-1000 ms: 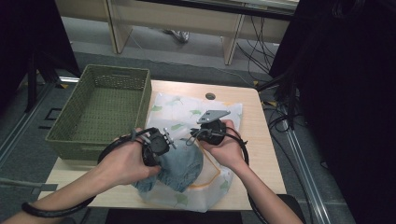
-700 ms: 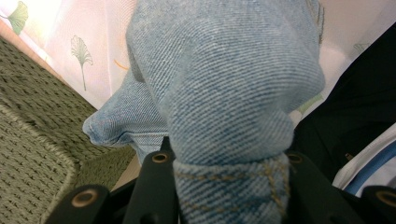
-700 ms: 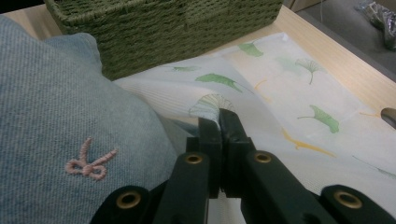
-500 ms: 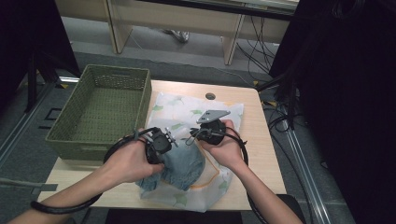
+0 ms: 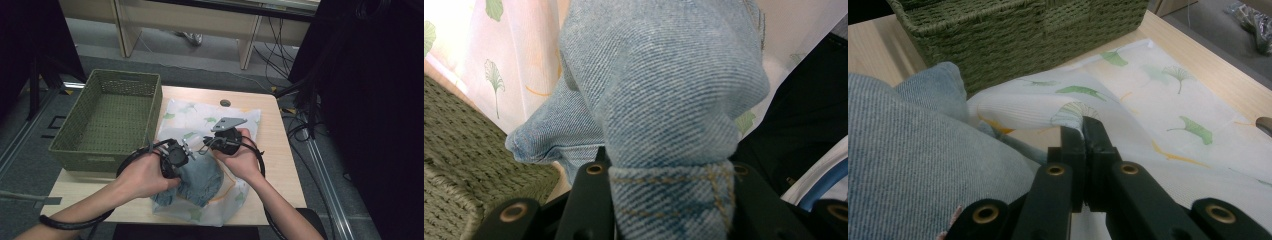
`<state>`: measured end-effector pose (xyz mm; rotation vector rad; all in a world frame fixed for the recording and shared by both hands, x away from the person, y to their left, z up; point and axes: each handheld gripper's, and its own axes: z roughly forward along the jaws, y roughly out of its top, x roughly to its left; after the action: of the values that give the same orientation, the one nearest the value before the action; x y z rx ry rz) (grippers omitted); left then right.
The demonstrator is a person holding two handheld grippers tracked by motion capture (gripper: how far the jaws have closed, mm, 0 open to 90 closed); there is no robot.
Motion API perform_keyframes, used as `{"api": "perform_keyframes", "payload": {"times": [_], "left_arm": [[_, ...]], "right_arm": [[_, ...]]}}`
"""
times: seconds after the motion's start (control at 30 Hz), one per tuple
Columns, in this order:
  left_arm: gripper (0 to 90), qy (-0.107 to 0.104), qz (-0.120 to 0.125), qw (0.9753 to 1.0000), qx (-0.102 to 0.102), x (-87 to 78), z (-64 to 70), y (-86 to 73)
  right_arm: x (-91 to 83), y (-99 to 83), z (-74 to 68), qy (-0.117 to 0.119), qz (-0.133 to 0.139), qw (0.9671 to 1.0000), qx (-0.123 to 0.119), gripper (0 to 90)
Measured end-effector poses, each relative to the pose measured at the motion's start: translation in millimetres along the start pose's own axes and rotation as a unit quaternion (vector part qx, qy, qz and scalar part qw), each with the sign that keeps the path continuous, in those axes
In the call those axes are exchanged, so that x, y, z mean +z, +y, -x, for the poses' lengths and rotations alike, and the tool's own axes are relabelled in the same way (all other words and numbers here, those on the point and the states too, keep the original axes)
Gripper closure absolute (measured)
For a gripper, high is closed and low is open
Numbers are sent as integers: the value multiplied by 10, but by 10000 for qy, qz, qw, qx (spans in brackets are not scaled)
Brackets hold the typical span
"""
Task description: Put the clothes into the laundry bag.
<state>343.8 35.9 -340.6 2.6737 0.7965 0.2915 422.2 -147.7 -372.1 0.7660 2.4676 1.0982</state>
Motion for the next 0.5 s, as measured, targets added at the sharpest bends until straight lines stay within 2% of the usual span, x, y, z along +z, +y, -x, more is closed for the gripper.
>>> {"api": "perform_keyframes", "payload": {"times": [0.17, 0.23, 0.3, 0.37, 0.5], "left_arm": [[695, -101, 34, 9999, -110, 25, -22, 16], [695, -81, 90, 9997, -228, 63, -43, 25], [694, -82, 69, 9996, -244, 73, -54, 28], [694, -40, 36, 9996, -292, 88, -71, 33], [695, 82, 79, 9992, -374, 113, -108, 40]], "right_arm": [[-8, 3, -25, -10, 23, 10000, 29, 900], [-7, 3, -29, 4, 16, 10000, 31, 900], [-6, 4, -34, 0, 12, 10000, 49, 900], [-3, 8, -31, 9, 28, 10000, -9, 900], [-4, 10, -41, 36, 38, 10000, 42, 900]]}}
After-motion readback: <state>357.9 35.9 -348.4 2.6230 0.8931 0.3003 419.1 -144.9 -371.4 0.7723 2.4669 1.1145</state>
